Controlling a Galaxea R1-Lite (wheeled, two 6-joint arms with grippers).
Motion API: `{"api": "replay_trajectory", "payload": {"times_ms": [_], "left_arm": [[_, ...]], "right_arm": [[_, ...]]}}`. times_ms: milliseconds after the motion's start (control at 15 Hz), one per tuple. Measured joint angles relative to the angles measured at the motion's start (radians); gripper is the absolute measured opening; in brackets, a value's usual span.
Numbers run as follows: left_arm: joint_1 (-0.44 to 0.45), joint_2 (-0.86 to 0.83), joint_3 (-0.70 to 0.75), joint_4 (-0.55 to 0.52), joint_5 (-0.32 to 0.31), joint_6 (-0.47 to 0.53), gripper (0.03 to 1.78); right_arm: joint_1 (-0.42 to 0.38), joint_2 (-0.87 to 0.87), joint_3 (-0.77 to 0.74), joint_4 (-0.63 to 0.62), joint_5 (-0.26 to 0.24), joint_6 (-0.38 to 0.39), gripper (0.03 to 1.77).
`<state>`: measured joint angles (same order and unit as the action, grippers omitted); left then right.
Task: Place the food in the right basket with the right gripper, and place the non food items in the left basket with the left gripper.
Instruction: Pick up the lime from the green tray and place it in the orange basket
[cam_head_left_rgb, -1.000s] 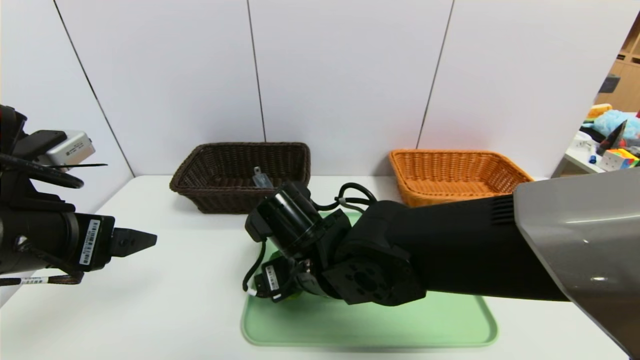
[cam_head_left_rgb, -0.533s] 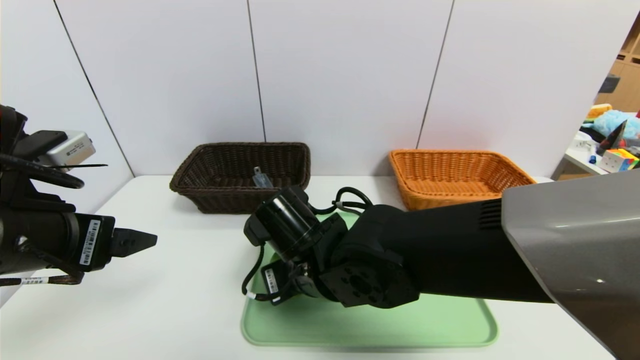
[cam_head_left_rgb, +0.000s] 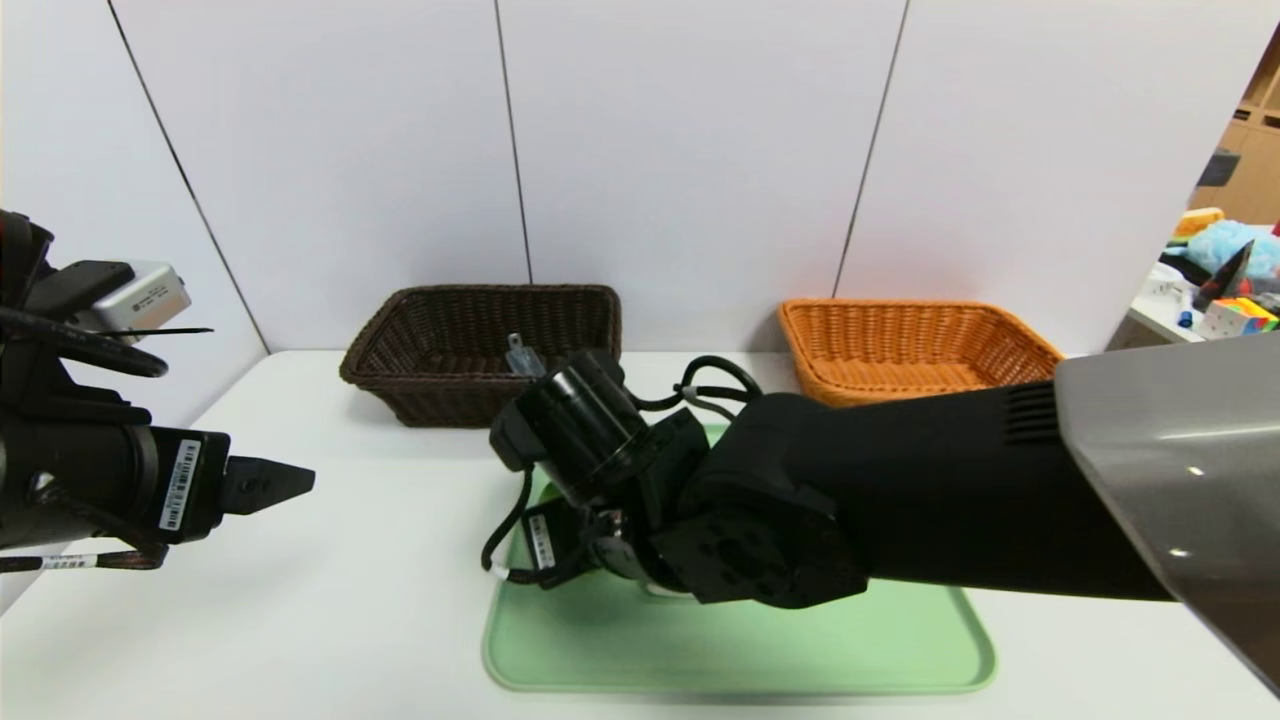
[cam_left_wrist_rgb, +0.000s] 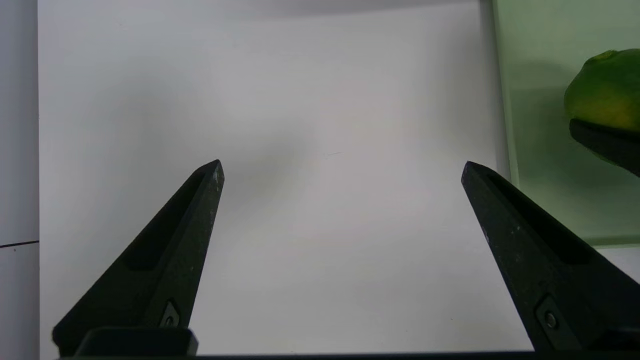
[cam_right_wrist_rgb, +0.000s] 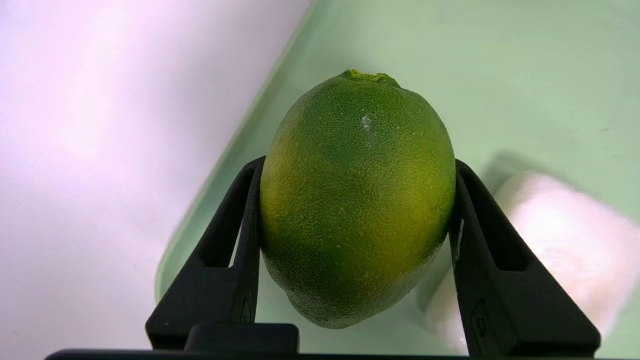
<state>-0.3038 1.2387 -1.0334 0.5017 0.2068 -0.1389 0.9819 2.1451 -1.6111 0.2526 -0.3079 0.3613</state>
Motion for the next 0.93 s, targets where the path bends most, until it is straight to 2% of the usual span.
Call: {"api": "replay_trajectory", "payload": {"times_ms": [333,533,933], "left_arm": [[-0.001,-0.001,0.001,-0.001,-0.002,0.000,1.69],[-0.001,0.000,0.001,-0.001,-0.003,-0.001,1.69],[-0.001,0.000,0.001,-0.002,-0.003,-0.003,1.69]], "right_arm": [[-0.109,-0.084,0.000,-0.011,-0.018,0.005,1.03],[-0.202,-0.128,0.000,-0.012,-0.039,-0.010,1.03],[-0.387,-0.227,0.012,-0.021,-0.039,-0.014,1.03]]}}
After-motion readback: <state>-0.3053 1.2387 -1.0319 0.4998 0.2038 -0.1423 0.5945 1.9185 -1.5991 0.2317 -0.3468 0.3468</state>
